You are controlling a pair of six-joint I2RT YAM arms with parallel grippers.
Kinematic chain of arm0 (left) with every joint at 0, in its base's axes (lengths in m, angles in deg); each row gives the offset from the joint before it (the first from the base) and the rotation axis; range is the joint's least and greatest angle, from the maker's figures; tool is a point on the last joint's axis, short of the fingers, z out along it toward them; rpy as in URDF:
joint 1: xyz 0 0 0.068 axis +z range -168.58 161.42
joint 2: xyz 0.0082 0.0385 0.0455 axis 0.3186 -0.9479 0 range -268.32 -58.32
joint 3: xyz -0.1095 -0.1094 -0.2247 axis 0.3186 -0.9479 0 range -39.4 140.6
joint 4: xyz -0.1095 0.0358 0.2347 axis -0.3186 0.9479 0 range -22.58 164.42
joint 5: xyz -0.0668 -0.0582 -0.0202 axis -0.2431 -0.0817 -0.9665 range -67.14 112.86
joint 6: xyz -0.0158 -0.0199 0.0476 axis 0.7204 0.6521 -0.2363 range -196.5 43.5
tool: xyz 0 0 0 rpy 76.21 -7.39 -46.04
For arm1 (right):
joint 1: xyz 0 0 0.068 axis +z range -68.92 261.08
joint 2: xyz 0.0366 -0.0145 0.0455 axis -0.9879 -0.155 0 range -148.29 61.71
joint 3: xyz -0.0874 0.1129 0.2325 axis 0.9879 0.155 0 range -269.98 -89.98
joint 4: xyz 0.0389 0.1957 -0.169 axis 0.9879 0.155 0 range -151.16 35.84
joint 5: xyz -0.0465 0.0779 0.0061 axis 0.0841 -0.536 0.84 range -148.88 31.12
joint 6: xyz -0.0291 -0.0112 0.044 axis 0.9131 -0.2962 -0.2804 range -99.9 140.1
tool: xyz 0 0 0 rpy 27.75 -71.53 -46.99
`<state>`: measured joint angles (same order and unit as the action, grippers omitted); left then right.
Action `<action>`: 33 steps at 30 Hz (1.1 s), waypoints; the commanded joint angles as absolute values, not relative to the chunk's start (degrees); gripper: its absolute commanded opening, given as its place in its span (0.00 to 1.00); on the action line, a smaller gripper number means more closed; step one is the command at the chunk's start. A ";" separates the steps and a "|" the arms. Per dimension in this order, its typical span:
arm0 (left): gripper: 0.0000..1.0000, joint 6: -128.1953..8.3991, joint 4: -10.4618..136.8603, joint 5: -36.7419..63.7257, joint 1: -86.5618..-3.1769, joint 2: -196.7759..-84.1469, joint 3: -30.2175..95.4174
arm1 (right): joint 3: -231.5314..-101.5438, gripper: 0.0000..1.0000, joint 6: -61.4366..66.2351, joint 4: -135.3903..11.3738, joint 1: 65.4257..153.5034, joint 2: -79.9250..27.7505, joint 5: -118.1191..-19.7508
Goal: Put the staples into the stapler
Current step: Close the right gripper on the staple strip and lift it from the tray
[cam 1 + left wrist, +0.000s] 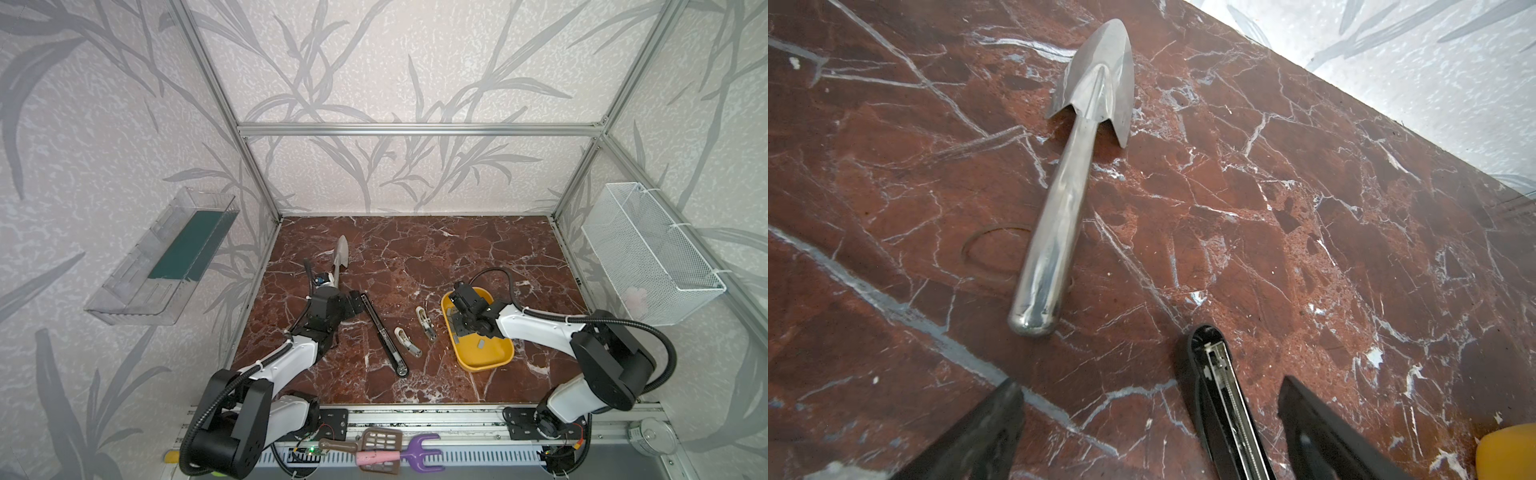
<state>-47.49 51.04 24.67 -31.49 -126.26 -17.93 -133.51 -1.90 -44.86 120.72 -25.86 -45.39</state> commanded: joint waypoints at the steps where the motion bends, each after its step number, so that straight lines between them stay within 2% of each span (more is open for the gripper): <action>1: 0.96 -47.24 52.34 26.00 -31.32 -123.70 -18.44 | -131.49 0.06 0.16 -46.21 120.63 -20.04 -45.43; 5: 0.96 -45.48 57.12 28.18 -31.32 -117.09 -19.94 | -130.08 0.02 1.13 -45.86 121.23 -13.39 -43.65; 13: 0.99 -38.73 66.80 29.02 -31.24 -95.30 -25.71 | -128.75 0.02 3.70 -47.64 125.00 0.65 -42.97; 16: 0.99 -38.80 68.45 35.52 -31.18 -88.47 -28.08 | -130.72 0.02 4.41 -49.38 129.04 2.13 -44.69; 19: 0.99 -39.20 68.36 33.46 -31.20 -84.36 -29.36 | -133.00 0.02 7.77 -52.92 135.27 -0.47 -44.74; 25: 0.99 -40.14 67.82 31.83 -31.18 -84.99 -29.35 | -135.04 0.00 9.57 -58.77 142.72 -11.42 -47.36; 30: 0.99 -39.21 58.91 31.78 -31.15 -93.66 -31.53 | -134.40 0.00 3.51 -59.31 143.04 -18.30 -48.95; 33: 0.99 -39.83 57.92 33.06 -31.15 -99.83 -29.95 | -133.15 0.00 2.00 -58.96 143.04 -19.22 -46.28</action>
